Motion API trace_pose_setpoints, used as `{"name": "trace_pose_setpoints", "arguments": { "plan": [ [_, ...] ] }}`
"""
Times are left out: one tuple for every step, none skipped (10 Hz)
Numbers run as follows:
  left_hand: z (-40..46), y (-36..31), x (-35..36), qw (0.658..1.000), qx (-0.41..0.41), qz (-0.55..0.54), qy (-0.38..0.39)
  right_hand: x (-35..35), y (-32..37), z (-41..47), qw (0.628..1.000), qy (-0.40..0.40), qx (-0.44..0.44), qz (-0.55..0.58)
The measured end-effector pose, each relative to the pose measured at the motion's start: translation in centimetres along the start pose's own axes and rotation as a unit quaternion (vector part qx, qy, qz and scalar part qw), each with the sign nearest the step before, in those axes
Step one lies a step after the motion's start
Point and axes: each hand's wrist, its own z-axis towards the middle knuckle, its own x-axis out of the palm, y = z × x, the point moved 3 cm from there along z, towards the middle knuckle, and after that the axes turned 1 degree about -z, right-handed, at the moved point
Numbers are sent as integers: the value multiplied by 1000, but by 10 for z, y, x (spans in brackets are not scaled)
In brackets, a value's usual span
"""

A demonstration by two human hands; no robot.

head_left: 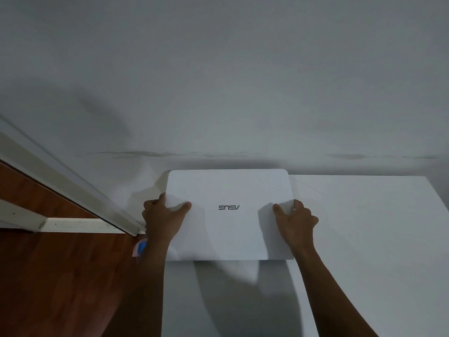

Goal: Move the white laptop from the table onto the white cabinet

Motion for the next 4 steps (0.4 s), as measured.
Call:
{"name": "trace_pose_setpoints", "arguments": {
  "plan": [
    [-6,2,2,1000,16,2,-10,1,2,-3,1000,6,4,-18],
    [-12,8,3,999,35,3,-15,1,0,-4,1000,23,1,2],
    [-23,10,0,998,51,-10,-23,-6,-4,-10,999,43,3,32],
    [-48,16,2,989,103,22,-108,-17,-11,-22,999,36,-20,36]
  ]
}}
